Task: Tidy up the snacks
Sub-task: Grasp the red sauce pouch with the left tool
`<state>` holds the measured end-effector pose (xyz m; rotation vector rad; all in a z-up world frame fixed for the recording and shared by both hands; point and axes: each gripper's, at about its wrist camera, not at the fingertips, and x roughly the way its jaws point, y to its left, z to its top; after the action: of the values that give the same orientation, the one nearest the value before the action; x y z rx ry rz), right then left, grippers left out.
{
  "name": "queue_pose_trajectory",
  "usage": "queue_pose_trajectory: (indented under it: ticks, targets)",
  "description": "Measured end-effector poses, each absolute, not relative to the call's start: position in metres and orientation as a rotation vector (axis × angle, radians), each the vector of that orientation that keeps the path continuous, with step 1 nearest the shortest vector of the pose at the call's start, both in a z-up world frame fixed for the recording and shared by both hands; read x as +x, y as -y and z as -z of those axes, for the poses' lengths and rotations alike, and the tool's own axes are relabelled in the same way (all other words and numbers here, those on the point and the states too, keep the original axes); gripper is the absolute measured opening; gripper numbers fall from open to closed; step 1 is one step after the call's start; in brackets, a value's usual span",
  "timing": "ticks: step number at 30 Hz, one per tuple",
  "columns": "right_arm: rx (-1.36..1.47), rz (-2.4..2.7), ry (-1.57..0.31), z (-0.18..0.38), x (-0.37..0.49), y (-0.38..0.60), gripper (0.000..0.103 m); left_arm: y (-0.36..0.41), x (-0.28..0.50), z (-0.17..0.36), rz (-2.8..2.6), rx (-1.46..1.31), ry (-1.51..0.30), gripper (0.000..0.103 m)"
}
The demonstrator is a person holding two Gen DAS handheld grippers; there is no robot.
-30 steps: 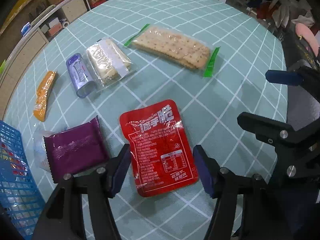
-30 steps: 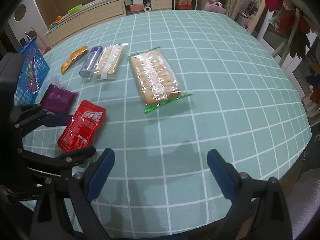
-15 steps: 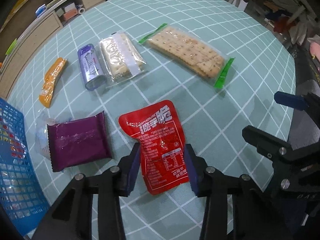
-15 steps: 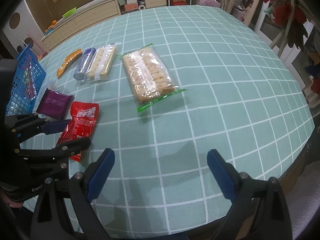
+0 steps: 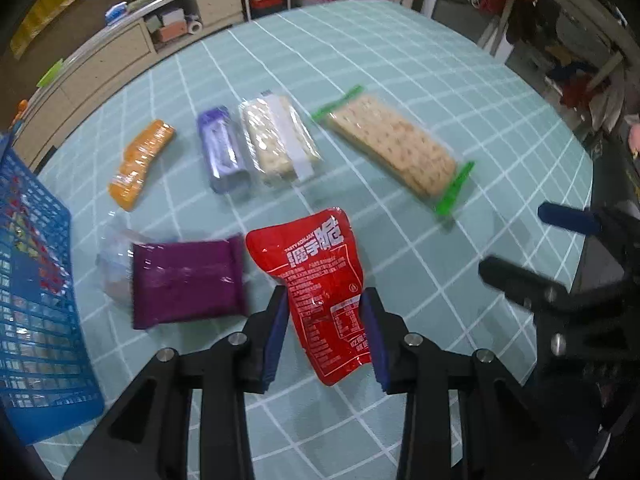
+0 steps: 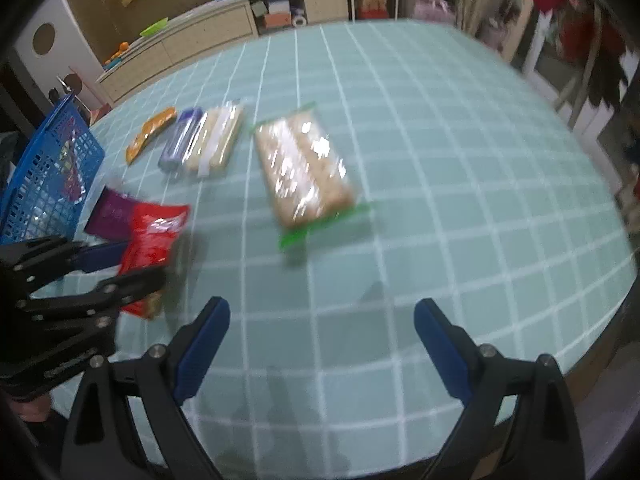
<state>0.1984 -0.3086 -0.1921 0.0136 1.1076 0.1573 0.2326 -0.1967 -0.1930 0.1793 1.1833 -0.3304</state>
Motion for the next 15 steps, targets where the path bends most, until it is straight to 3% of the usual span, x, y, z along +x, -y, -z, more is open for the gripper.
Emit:
queue_pose_trajectory:
  ticks: [8, 15]
  targets:
    - [-0.064, -0.22, -1.054, 0.176, 0.233, 0.3, 0.096, 0.184, 0.248, 0.171, 0.308, 0.128, -1.126, 0.035]
    - [-0.104, -0.298, -1.093, 0.194, 0.26, 0.286, 0.095, 0.186, 0.261, 0.173, 0.28, 0.116, -1.103, 0.035]
